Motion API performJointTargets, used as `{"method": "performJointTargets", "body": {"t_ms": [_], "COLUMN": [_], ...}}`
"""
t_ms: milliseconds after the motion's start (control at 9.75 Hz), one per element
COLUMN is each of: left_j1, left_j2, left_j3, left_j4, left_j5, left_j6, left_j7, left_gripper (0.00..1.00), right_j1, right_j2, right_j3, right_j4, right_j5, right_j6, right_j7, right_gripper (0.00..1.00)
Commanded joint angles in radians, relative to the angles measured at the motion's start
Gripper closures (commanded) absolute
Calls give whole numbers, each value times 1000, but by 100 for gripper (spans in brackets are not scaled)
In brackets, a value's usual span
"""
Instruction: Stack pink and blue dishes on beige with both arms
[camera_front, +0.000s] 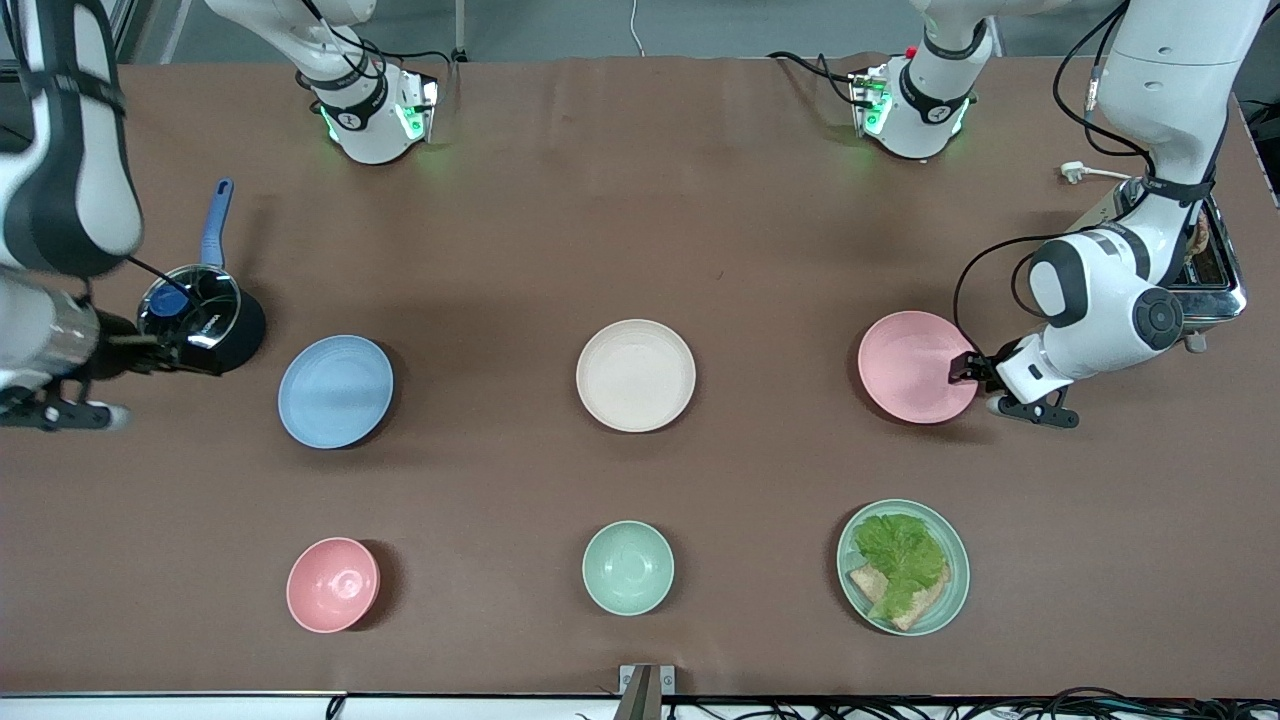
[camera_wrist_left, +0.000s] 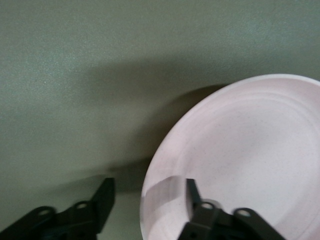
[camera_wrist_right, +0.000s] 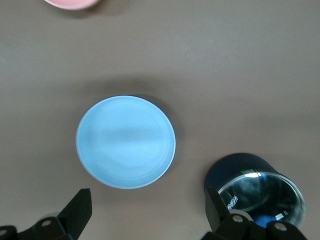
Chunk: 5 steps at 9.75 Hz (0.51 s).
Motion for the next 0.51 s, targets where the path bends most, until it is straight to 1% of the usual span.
{"method": "performJointTargets", "body": {"t_ms": [0, 103, 205, 308, 410], "left_j1": [-3, -4, -3, -1, -1], "left_j2": [13, 8, -5, -25, -59], "left_j3": [-2, -4, -4, -7, -8], "left_j4": [-11, -11, -11, -6, 9], "left_j5": [-22, -23, -26, -28, -29], "left_j6": [7, -3, -6, -28, -80], "left_j7": [28, 28, 28, 26, 20], "left_gripper": [97, 100, 100, 100, 100], "right_j1": [-17, -27, -32, -32, -32], "right_j2": [14, 49, 78, 97, 120], "right_j3": [-49, -54, -54, -54, -54], "right_j4": [-167, -230, -289, -326, -330], "right_j5": [106, 164, 233, 282, 316], "right_j6": [178, 267, 356, 413, 421], "right_j7": [-158, -221, -287, -334, -339], "right_gripper": [0, 0, 1, 4, 9]}}
